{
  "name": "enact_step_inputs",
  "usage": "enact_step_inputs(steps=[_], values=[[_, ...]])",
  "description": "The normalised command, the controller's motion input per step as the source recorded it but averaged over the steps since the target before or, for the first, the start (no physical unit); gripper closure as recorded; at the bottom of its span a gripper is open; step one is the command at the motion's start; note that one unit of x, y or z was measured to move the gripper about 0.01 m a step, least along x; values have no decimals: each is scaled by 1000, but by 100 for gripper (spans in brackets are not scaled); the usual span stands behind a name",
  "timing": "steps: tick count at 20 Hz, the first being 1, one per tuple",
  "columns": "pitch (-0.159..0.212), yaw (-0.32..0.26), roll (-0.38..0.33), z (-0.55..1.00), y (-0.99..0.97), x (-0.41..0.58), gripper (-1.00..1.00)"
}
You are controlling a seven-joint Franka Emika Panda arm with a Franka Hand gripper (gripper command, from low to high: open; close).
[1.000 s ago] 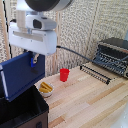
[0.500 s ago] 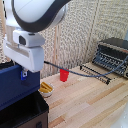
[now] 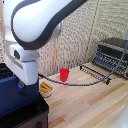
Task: Please shift your gripper toward the book. Carefully hold the book with your gripper. Gently transport the book using your gripper to the caddy's front section. Safely let the book go into the caddy's front area.
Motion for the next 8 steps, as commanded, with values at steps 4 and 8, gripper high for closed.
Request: enact_step_inputs(steps=[4,8], values=[[24,0,5,91,-40,114,-100],[111,0,26,185,-97,256,-100]])
